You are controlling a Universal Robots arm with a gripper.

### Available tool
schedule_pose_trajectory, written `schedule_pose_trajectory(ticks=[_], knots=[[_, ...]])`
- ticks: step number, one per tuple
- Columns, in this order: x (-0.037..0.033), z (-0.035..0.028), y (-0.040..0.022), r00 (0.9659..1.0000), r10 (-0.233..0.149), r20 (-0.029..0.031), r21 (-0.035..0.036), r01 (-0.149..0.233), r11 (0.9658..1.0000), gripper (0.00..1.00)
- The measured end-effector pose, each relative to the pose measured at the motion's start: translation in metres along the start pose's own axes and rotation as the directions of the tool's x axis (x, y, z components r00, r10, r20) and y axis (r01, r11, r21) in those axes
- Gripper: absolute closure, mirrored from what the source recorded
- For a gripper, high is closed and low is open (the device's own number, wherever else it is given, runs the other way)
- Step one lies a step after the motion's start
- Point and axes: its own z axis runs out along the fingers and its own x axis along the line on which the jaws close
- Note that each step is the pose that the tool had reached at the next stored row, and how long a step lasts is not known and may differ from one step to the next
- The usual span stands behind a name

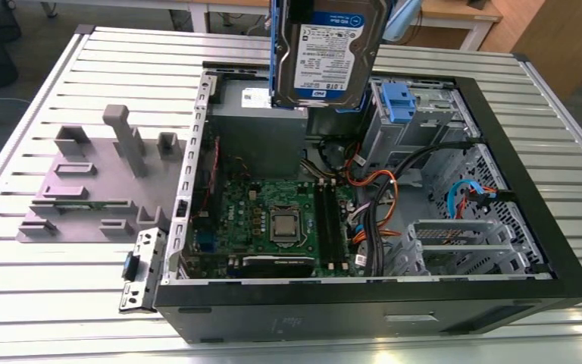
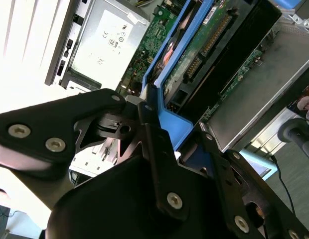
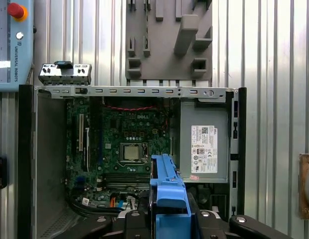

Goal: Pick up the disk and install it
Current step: 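Insert the disk into the insertion slot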

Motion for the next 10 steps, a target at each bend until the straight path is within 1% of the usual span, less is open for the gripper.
schedule_pose_trajectory(ticks=[4,6,8,10], knots=[[0.0002,0.0000,0.0000,1.0000,0.000,0.0000,0.0000,0.000,1.0000,0.63],[0.0015,0.0001,-0.0001,1.0000,0.000,-0.0002,-0.0001,0.000,1.0000,0.63],[0.0049,0.0004,-0.0001,1.0000,0.000,0.0000,0.0000,0.000,1.0000,0.63],[0.0105,0.0007,-0.0001,1.0000,0.000,-0.0002,-0.0001,0.000,1.0000,0.63]])
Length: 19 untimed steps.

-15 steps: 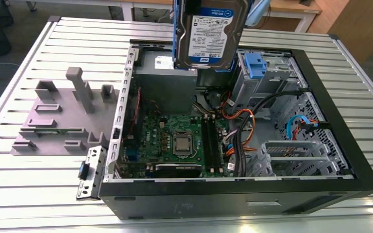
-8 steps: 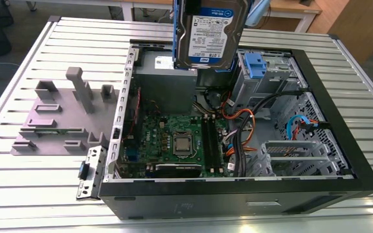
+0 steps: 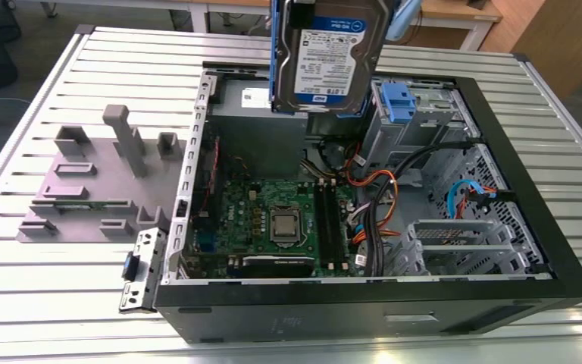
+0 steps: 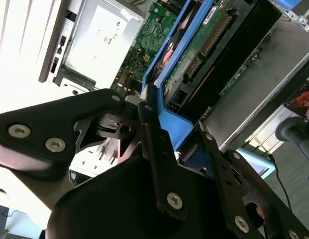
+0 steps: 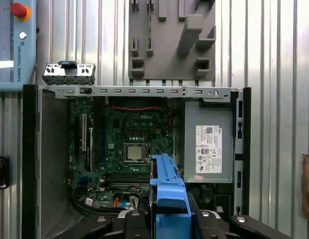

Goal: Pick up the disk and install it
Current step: 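Insert the disk into the insertion slot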

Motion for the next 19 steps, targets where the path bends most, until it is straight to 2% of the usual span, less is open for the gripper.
schedule_pose_trajectory(ticks=[16,19], knots=[[0.0365,0.0056,-0.0005,1.0000,0.000,0.0000,0.0000,0.000,1.0000,0.63],[0.0406,0.0059,-0.0040,1.0000,0.000,0.0003,0.0001,0.000,1.0000,0.63]])
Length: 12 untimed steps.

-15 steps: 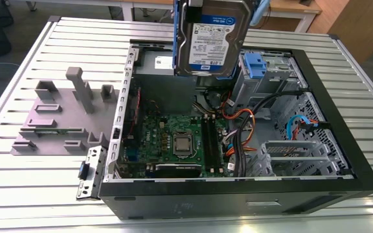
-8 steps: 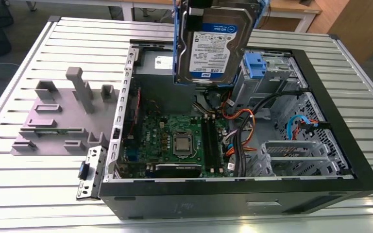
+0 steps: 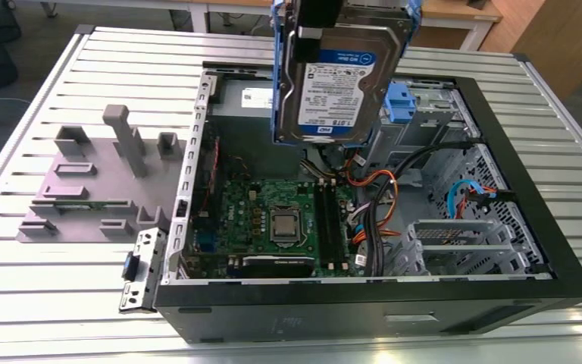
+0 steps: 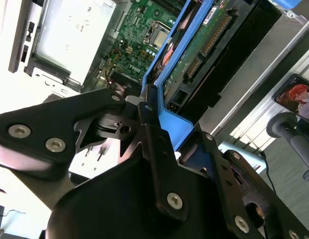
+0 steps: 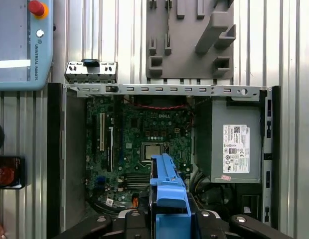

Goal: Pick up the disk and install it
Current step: 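Insert the disk into the insertion slot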

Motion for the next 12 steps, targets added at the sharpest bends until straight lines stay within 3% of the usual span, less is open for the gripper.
schedule_pose_trajectory(ticks=[7,12], knots=[[0.0017,0.0003,-0.0180,1.0000,0.000,0.0000,0.0000,0.000,1.0000,0.63],[0.0018,0.0002,-0.0201,1.0000,0.000,-0.0008,-0.0001,0.000,1.0000,0.63]])
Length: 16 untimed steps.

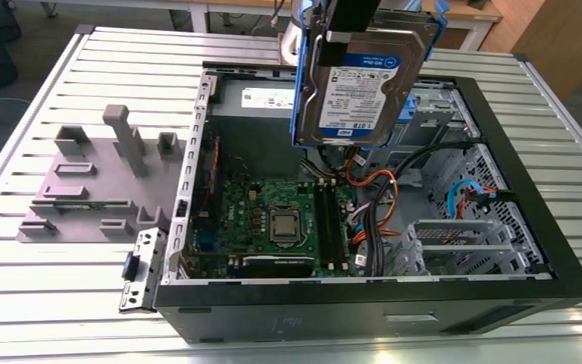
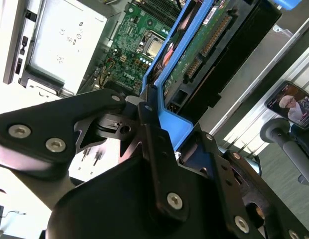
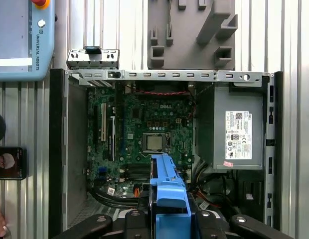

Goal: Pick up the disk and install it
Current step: 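Insert the disk into the insertion slot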

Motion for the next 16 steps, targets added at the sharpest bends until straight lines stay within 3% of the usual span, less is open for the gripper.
schedule_pose_trajectory(ticks=[10,16], knots=[[0.0009,0.0001,0.0000,1.0000,0.000,-0.0002,0.0000,0.000,1.0000,0.63],[0.0082,0.0003,-0.0001,1.0000,0.000,-0.0002,0.0000,0.000,1.0000,0.63]])
